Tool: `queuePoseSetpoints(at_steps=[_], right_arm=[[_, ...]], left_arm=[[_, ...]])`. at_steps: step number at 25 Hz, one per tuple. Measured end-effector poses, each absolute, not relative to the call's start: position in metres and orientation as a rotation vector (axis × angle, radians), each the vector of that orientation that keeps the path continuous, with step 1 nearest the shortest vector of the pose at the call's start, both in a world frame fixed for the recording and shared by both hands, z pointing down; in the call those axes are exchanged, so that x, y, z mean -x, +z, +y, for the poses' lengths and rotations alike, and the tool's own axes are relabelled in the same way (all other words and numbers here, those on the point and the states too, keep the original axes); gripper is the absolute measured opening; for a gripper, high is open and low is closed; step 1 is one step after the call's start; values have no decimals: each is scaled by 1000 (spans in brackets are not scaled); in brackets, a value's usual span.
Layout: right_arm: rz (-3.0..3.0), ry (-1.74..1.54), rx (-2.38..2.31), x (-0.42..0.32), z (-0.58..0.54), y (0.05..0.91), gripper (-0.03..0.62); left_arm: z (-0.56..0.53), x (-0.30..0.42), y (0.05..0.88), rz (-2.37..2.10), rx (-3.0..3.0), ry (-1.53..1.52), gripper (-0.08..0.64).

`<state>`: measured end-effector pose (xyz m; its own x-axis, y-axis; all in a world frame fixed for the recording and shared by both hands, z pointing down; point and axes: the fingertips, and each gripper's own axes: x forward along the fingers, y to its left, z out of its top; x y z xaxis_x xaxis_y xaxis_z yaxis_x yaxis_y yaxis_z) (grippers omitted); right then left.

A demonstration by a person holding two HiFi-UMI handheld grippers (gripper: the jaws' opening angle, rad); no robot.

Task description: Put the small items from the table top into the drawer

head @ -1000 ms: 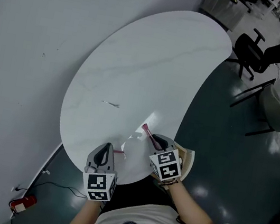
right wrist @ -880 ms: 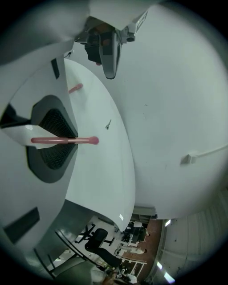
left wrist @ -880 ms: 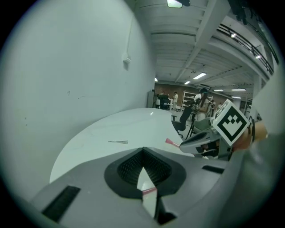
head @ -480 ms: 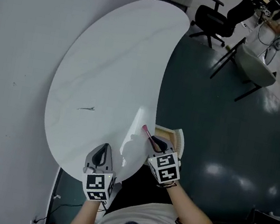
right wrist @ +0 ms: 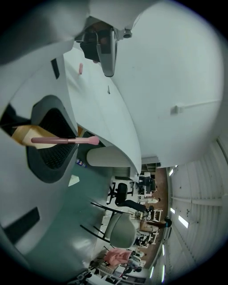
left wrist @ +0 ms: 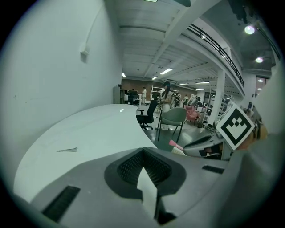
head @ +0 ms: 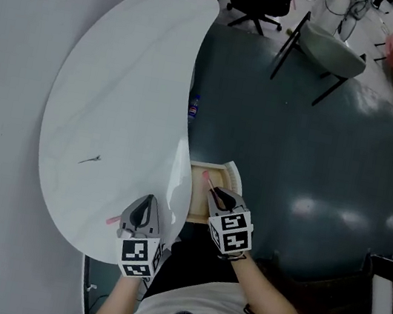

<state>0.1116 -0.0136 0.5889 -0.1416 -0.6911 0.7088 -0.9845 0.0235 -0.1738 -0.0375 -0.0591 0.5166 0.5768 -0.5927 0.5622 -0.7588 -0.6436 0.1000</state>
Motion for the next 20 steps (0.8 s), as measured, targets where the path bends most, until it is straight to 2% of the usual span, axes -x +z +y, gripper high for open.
queuePoseSetpoints(at_steps=[7, 20], right_arm=[[-1801, 1087, -1806, -129, -12, 622, 61], [-1781, 1204, -1788, -125, -25, 693, 61]], left_arm=[[-63, 4, 533, -1038, -2506, 723, 35], [-89, -28, 574, -1037, -2509, 742, 35]])
